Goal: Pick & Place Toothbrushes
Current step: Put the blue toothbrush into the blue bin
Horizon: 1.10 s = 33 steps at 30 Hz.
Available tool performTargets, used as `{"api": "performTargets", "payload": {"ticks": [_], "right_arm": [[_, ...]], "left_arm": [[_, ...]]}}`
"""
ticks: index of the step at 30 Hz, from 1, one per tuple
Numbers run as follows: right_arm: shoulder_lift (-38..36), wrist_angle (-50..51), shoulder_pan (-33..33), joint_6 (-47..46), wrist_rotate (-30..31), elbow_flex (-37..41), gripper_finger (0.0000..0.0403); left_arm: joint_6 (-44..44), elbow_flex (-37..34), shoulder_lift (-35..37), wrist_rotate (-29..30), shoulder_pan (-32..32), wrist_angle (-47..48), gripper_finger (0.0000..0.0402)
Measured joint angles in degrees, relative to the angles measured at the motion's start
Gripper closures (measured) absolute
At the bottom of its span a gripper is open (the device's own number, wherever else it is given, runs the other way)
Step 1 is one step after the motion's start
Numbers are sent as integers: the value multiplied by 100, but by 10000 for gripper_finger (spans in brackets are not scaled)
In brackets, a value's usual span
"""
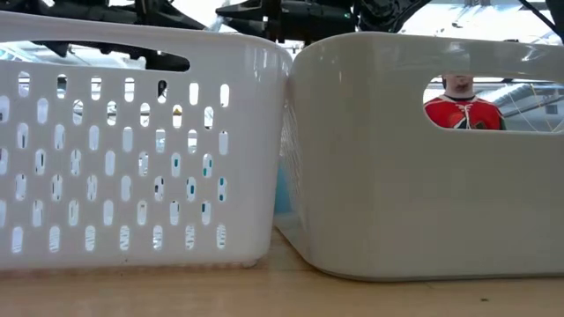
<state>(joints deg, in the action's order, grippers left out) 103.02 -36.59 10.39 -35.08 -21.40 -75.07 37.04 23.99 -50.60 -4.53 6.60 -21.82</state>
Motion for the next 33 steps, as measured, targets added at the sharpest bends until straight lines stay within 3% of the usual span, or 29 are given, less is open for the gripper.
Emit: {"api": "performTargets", "payload": {"ticks": [8, 14, 27, 30, 33], "right_arm": [[-2, 150, 0, 153, 0, 0, 395], [2, 217, 0, 238, 18, 2, 395], [0, 284, 0, 301, 22, 2, 395], [0, 382, 0, 325, 25, 2, 395], [0, 356, 0, 327, 25, 2, 395]], "left_arm": [[306, 0, -464, -511, 216, -856, 167], [308, 136, -663, -644, 267, -877, 167], [293, 836, -1384, -1633, 522, -750, 168], [331, 846, -1382, -1653, 555, -723, 184], [373, 846, -1363, -1671, 576, -571, 229]]}}
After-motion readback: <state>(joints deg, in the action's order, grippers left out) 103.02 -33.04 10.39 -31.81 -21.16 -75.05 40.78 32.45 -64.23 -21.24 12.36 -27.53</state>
